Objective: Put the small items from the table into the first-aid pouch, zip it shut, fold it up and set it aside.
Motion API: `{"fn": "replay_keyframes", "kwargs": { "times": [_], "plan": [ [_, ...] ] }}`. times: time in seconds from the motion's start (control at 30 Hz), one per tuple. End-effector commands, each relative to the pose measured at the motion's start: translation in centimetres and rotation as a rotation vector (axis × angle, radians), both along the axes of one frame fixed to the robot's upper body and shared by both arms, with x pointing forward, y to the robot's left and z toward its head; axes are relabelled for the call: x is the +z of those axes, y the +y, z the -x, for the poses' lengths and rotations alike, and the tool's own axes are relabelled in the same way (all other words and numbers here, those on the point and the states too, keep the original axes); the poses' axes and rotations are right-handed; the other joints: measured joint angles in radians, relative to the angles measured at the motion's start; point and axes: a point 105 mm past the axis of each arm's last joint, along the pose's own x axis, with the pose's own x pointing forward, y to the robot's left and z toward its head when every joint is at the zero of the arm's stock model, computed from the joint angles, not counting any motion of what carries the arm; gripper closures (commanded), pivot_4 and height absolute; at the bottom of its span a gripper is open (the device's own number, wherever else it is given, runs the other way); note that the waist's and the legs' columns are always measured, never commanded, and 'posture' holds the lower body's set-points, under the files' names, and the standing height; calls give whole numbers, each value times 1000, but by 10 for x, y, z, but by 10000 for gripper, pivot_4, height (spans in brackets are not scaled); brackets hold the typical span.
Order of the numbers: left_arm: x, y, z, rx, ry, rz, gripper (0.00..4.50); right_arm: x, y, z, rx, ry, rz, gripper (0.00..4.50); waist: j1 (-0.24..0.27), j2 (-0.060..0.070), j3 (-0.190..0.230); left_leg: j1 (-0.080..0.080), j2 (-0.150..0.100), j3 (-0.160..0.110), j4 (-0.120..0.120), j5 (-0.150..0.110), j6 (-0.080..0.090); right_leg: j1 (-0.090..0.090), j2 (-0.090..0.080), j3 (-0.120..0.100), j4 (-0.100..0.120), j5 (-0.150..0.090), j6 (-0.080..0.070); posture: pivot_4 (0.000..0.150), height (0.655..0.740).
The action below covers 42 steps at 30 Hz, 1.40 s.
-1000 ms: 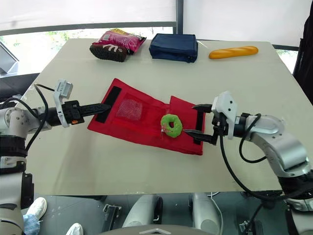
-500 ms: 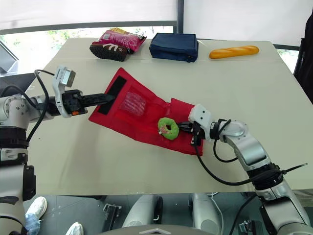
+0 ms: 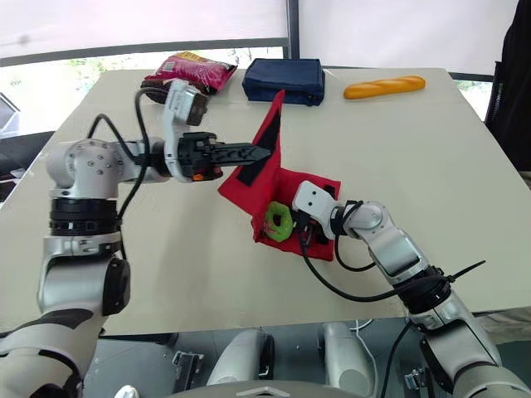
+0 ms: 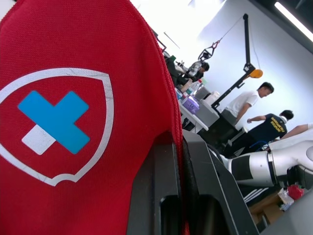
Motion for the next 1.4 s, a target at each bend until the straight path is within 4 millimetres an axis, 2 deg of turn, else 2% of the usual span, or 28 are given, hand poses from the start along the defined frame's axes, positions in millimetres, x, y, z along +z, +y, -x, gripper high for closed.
{"fn": "replay_keyframes", "kwargs": {
  "times": [0.03, 0.13, 0.23, 0.37, 0.67, 0.77, 0.9, 0.97, 1.1, 1.2, 1.37, 1.4],
  "plan": [
    [1, -14, 8, -75, -35, 24, 45000, -4, -11, -5, -77, 9, -10, 44216, 0, 0, 0, 0, 0, 0, 0, 0, 0, 0, 0, 0, 0, 0, 0, 1500, 7134],
    [-9, -17, 2, -73, -15, 21, 45000, 15, -12, -2, -74, 1, -123, 44216, 0, 0, 0, 0, 0, 0, 0, 0, 0, 0, 0, 1, 0, 0, 0, 1500, 7134],
    [-21, -19, -8, -49, 8, 20, 45000, 41, -12, 4, -80, 16, -312, 44216, 3, 0, 0, 0, -1, 0, 0, 0, 0, 0, 0, 0, 0, 0, 0, 1500, 7134],
    [-27, -24, -11, -70, 18, 34, 45000, 65, -36, 14, -112, 9, -470, 44216, 8, 0, 0, -3, -2, -1, 0, 0, 0, -1, -1, -1, -1, 0, 0, 1500, 7134],
    [-41, -42, -13, -104, 46, 21, 45000, 83, -93, 61, -129, -41, -476, 44216, 13, 0, 0, -4, -4, -1, -3, 0, 0, -1, -3, -1, -3, -1, 0, 1500, 7134],
    [-58, -50, -15, -98, 97, -59, 45000, 91, -113, 77, -153, -80, -435, 44216, 13, 0, 0, -3, -4, 0, -3, 0, 0, 0, -2, -1, -3, -2, 3, 1500, 7134],
    [-85, -62, -21, -69, 138, -146, 45000, 114, -148, 101, -224, -149, -391, 44216, 16, 0, 0, -2, -4, 0, -3, 0, 0, 0, -2, -1, -3, -3, 4, 1500, 7134],
    [-92, -67, -25, -59, 137, -172, 45000, 121, -154, 111, -238, -155, -378, 44216, 17, 0, 0, -1, -4, 0, -2, 0, 1, 2, -2, 0, -3, -3, 4, 1500, 7134],
    [-102, -73, -29, -49, 126, -199, 45000, 125, -153, 125, -246, -148, -369, 44216, 20, 0, 0, 1, -3, -1, -3, 0, 1, 3, -1, -1, -3, -3, 4, 1500, 7134],
    [-108, -78, -30, -56, 122, -207, 36205, 125, -151, 128, -257, -146, -367, 45000, 26, 1, 0, 1, -4, 0, -2, 0, 1, 4, -1, -1, -3, -3, 4, 1500, 7134],
    [-112, -83, -27, -79, 128, -205, 12749, 126, -150, 128, -268, -145, -373, 45000, 29, 0, 0, 1, -5, -1, -1, 0, 1, 5, -2, 0, -4, -3, 4, 1500, 7134],
    [-112, -83, -26, -84, 132, -201, 9721, 126, -150, 127, -269, -144, -373, 45000, 30, 0, 0, 1, -5, -1, -1, 0, 1, 5, -2, 0, -4, -3, 4, 1500, 7134]
  ]
}}
